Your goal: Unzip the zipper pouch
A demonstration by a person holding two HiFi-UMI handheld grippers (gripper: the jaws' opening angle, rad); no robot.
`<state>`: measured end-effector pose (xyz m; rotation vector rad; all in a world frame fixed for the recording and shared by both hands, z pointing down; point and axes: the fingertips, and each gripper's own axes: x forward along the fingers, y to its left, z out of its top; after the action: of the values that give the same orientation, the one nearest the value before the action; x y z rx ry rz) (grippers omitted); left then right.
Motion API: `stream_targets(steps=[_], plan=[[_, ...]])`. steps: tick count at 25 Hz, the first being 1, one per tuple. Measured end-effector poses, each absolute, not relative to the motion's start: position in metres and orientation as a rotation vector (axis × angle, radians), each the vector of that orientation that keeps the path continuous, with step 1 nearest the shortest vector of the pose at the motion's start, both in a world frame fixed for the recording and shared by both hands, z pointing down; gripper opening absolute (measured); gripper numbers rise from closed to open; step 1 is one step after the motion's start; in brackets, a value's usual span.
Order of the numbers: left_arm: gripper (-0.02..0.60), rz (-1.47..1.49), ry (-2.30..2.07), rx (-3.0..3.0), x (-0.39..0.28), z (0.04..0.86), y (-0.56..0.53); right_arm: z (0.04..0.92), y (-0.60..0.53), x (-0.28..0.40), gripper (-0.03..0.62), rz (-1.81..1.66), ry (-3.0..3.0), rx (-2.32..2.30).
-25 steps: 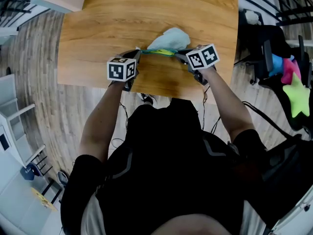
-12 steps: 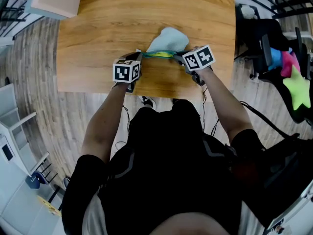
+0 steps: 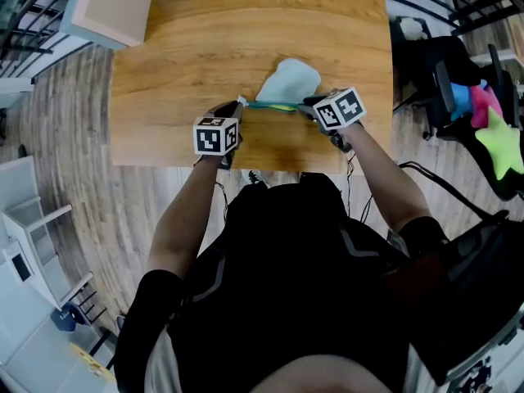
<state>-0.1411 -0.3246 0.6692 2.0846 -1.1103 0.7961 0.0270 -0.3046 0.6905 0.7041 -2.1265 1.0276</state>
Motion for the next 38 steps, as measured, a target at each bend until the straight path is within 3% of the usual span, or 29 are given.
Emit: stream_targets(steps=[8,26,32,38], plan=[[0.032,0.602,-1.211,2.217,-0.156,0.585,-0.347,0.62,-0.316,0.029,0.109,0.908,-2.264,0.764],[0.032,0.175,-1.533,2.696,-0.159,0.317,-0.323,0.351,-0.326,0.048,0.101,0.418,-2.7,1.125],[0.029,0.141,-1.532,2.683,-0.166,0.288,-0.305,0.321,-0.315,0.061,0.011,0.392,-2.71,1.257],[0.029,0.156,-1.638,2.606,-0.18,0.288,-0.308,0.312,-0.316,0.064,0.009,0.31,-2.674,1.313]])
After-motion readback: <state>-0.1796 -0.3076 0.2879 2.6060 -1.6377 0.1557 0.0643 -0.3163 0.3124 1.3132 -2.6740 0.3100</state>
